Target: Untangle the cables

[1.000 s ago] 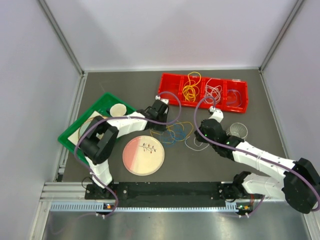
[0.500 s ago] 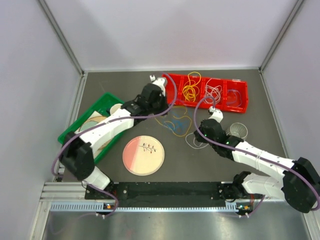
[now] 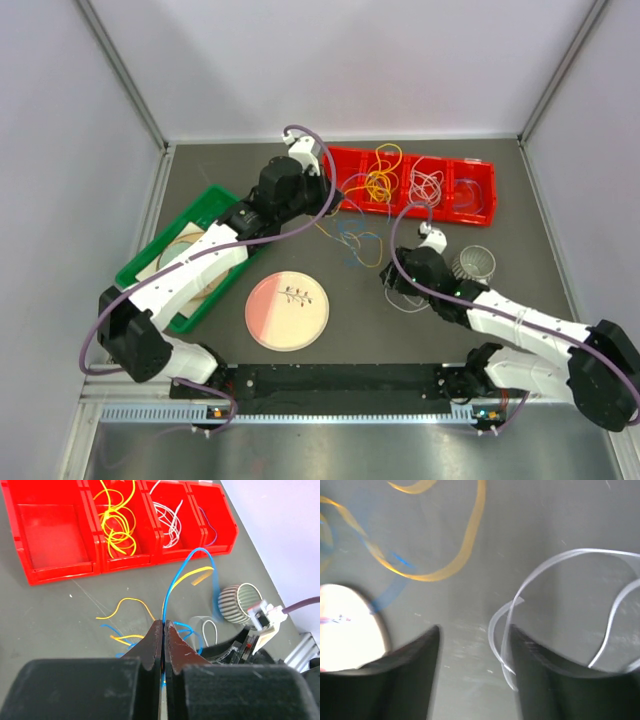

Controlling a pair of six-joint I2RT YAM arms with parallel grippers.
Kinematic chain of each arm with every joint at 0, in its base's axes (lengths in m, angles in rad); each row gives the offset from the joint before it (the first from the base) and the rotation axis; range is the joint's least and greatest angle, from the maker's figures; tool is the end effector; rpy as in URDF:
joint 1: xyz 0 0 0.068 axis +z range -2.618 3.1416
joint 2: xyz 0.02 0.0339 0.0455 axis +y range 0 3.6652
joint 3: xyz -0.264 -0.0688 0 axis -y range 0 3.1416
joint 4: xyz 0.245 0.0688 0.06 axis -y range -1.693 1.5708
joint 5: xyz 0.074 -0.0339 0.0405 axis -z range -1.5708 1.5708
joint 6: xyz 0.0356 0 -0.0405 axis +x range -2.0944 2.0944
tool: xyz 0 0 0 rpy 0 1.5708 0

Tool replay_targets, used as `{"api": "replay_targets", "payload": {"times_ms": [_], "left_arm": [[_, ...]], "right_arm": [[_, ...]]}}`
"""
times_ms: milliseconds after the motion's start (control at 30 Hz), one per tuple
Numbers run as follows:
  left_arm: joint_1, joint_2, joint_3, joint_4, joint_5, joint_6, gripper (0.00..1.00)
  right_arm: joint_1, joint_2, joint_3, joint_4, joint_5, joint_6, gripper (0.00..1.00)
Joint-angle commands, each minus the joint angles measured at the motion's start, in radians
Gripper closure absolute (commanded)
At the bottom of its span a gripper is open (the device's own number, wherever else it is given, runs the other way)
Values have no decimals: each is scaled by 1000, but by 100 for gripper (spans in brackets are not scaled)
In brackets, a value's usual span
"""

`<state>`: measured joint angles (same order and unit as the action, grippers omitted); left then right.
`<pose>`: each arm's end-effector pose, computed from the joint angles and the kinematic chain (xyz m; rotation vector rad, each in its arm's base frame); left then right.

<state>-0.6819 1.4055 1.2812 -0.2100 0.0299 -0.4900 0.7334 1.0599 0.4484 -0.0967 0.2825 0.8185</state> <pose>0.2560 -0.2092 0.3671 0.2119 1.9801 -0.8080 0.1613 0.1320 0.1819 0.2473 2.2828 0.5060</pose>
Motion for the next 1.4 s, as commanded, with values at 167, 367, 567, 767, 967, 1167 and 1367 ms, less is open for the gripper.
{"api": "replay_targets", "payload": {"times_ms": [167,367,567,767,967,1167,1367], "left_arm": [[-2,-4,10,66,74,-62,100],[-2,-2,21,72,88,-74,100],[-1,-8,1,83,91,-87,100],[51,9,-66,86,40,-51,100],[107,73,-131,70,108,-16,53],[108,107,-129,23,128,36,4],[107,179,-121,-23,70,54,19]], "right_arm": [[12,158,199,186,-74,-116,35],[26,340,332,313,-219,-108,47],[27,411,355,295,-202,-47,100],[27,309,230,242,-79,-51,100],[26,184,112,135,25,-33,100],[21,11,52,58,127,-31,81],[21,57,105,37,113,-59,69]]}}
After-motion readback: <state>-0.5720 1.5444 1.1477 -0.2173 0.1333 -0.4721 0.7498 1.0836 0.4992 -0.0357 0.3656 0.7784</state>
